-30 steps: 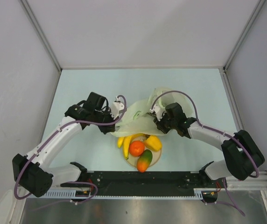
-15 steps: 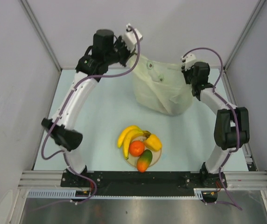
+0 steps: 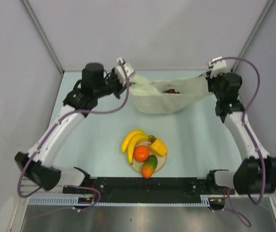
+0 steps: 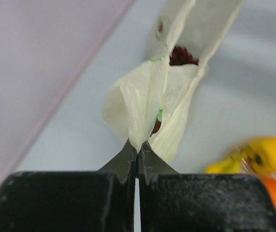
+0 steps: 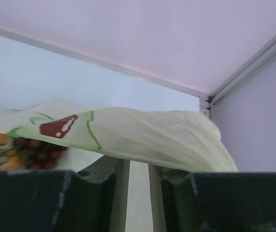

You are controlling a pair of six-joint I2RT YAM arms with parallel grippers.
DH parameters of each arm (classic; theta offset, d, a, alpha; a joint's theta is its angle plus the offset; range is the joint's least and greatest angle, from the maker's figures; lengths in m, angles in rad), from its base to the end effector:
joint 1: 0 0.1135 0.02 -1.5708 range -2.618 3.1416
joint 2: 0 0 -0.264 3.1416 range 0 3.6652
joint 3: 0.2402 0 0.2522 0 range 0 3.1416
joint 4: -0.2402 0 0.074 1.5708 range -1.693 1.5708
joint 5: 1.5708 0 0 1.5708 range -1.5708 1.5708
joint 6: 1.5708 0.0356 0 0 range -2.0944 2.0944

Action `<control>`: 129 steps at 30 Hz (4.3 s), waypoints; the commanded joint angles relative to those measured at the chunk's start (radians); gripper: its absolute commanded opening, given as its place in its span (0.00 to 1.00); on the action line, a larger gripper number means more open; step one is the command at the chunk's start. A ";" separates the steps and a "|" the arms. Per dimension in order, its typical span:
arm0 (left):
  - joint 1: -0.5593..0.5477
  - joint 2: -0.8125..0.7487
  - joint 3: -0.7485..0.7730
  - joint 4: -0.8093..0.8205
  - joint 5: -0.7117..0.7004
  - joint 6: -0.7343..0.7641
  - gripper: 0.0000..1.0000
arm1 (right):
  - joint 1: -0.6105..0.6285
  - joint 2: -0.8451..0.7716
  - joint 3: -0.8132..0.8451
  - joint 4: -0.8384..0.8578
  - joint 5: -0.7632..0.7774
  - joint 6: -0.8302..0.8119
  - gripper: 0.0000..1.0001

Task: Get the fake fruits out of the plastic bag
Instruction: Adjust the plastic bag at the center of the board, then take out the fake fruit from the plastic bag.

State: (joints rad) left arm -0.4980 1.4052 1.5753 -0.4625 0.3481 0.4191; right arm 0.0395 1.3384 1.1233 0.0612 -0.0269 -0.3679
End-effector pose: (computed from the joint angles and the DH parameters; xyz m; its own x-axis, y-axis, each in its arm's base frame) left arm 0.2671 -0.1591 0.4435 0.0682 0.3983 -0.9147 0.7753 0.5558 0.2999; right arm 0.3193 0.0136 0.3599 -0.1192 -0.3645 -0.9235 -0.1167 0.9289 -0.3516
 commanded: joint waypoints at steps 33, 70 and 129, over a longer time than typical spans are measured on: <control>-0.025 -0.273 -0.411 -0.100 0.167 -0.135 0.00 | 0.439 0.096 -0.096 -0.160 -0.267 -0.255 0.41; -0.024 -0.195 -0.374 -0.107 0.101 -0.100 0.00 | 0.502 0.389 -0.085 -0.104 -0.136 -0.695 0.79; -0.020 -0.127 -0.339 0.045 0.008 -0.198 0.00 | 0.571 -0.435 -0.077 -0.719 -0.297 -0.411 0.00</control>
State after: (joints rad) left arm -0.5205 1.2896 1.2140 -0.4488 0.3443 0.2348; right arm 0.5495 0.9943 1.0344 -0.6914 -0.3279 -0.8394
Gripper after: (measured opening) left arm 0.009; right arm 0.076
